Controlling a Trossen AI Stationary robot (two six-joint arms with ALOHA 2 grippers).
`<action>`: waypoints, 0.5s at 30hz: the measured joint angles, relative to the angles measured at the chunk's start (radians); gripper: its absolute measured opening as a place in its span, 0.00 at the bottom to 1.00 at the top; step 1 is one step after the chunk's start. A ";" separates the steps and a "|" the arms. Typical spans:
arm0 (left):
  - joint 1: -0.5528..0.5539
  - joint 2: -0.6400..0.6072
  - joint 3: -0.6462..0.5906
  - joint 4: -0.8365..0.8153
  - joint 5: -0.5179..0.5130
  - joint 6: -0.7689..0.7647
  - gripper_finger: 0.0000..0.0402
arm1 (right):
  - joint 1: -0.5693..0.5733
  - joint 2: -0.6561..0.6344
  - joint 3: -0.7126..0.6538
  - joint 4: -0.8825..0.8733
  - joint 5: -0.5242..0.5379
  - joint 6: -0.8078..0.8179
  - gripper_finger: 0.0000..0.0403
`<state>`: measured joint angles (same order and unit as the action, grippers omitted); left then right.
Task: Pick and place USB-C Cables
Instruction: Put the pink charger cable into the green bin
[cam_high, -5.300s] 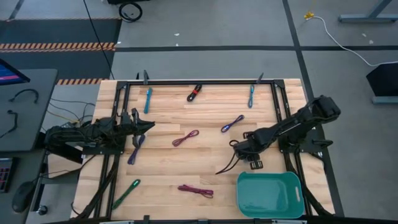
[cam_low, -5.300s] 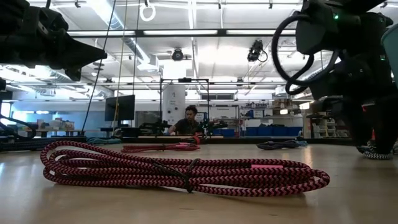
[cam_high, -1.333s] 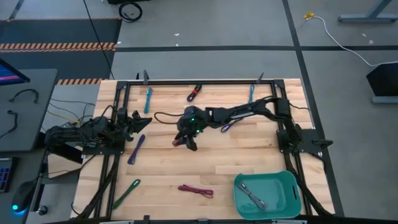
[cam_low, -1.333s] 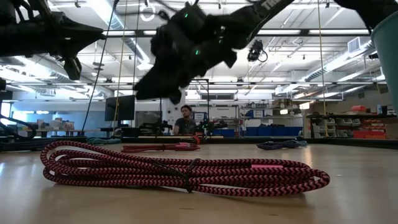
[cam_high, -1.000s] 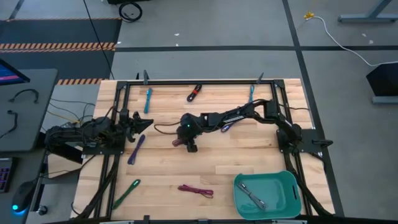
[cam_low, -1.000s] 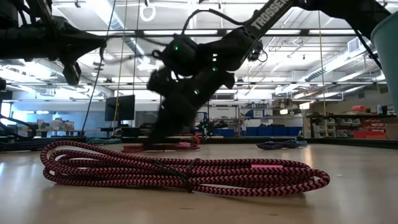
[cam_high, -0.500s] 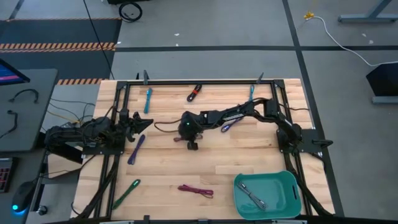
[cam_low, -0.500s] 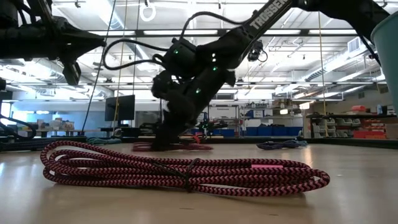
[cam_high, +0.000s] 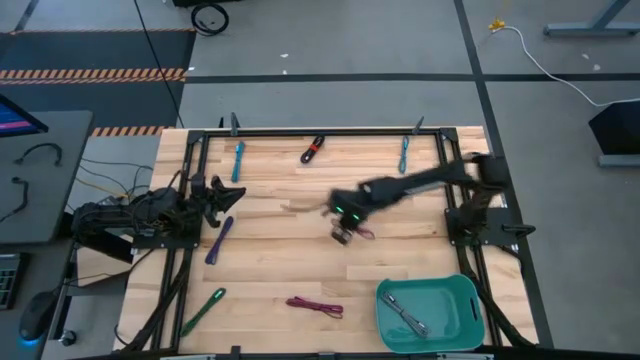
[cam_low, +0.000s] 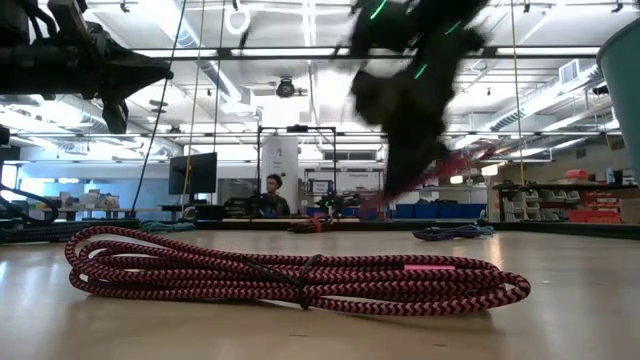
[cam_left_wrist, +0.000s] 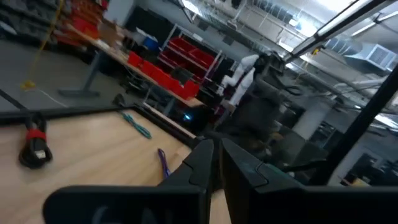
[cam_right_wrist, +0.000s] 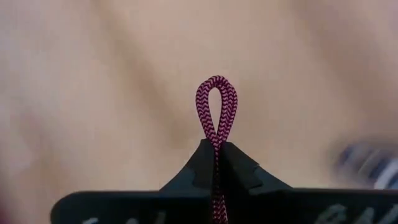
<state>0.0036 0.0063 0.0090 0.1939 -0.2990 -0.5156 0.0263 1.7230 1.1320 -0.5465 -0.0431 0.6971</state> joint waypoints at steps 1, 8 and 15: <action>0.000 0.000 0.000 0.002 -0.003 0.004 0.08 | 0.038 -0.060 -0.043 0.047 0.006 0.084 0.03; 0.000 0.000 0.000 -0.005 -0.008 0.004 0.08 | 0.437 -0.361 -0.212 0.203 0.385 0.592 0.03; 0.000 0.000 0.000 -0.004 -0.006 -0.006 0.10 | 0.806 -0.398 -0.258 0.088 0.442 0.951 0.03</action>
<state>0.0032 0.0063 0.0090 0.1898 -0.3054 -0.5219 0.8321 1.3253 0.8743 -0.4586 0.3991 1.6481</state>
